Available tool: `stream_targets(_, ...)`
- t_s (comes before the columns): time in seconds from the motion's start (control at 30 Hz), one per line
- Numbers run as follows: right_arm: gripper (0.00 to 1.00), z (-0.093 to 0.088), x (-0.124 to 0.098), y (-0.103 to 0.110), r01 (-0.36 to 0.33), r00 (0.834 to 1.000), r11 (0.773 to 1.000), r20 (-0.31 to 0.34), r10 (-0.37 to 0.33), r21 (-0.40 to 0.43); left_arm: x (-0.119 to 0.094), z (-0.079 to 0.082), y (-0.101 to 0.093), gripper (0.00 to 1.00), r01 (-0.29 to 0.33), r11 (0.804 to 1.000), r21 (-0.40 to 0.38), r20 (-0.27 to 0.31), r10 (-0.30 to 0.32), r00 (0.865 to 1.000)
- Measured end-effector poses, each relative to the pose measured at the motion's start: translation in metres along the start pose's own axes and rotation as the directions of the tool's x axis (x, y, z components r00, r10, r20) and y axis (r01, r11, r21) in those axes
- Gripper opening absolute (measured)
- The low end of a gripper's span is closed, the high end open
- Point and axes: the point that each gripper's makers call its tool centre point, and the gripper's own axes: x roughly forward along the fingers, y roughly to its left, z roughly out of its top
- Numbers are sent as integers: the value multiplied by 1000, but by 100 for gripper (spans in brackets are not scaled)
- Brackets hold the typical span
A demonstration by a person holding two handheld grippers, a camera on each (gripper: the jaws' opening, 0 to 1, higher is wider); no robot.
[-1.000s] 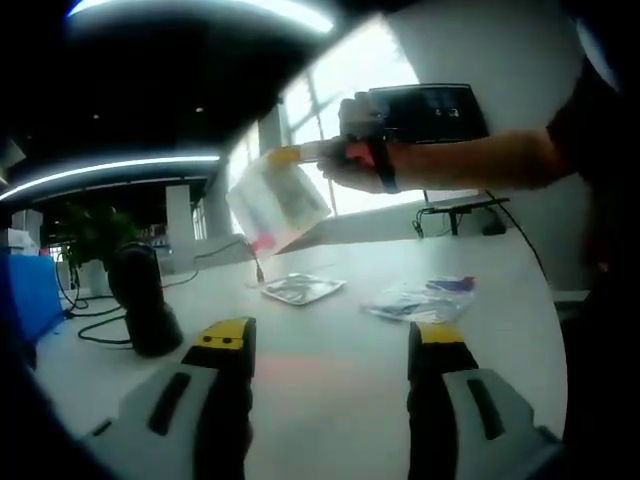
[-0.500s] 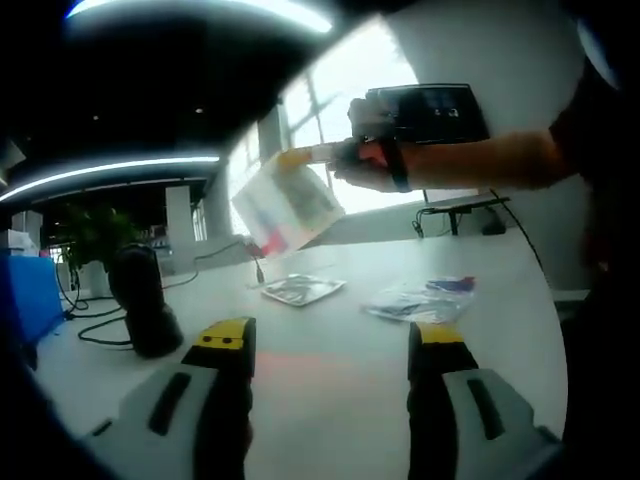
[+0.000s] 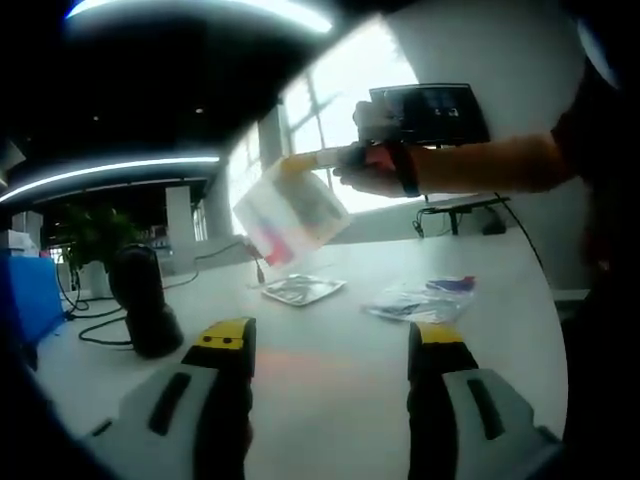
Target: Clip sheet goods on table flip sheet goods clip sheet goods scan sheet goods put sheet goods back to table
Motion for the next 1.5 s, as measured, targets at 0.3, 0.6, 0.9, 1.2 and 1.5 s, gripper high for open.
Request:
stream_targets(0.3, 0, -23, 0, 19, -36, 999, 998, -30, 38, 57, 0, 0, 0, 54, 1, 1000, 2, 1, -1, 1000)
stream_targets(0.6, 0, -43, 1, 23, -45, 997, 997, -65, 48, 56, 0, 0, -1, 54, 5, 1000, 1, 3, -5, 1000)
stream_targets(0.9, 0, -66, 4, -18, 31, 993, 994, -117, -20, 100, 0, 0, 0, 54, 4, 1000, 2, 4, -4, 1000)
stream_targets(1.2, 0, -87, 1, -39, 76, 985, 987, -166, -52, 142, 0, 0, 0, 54, 3, 1000, 0, 4, -3, 1000)
stream_targets(1.5, 0, -101, 7, -61, 104, 978, 987, -195, -80, 119, 0, 0, 1, 54, 0, 1000, 2, 3, 0, 1000)
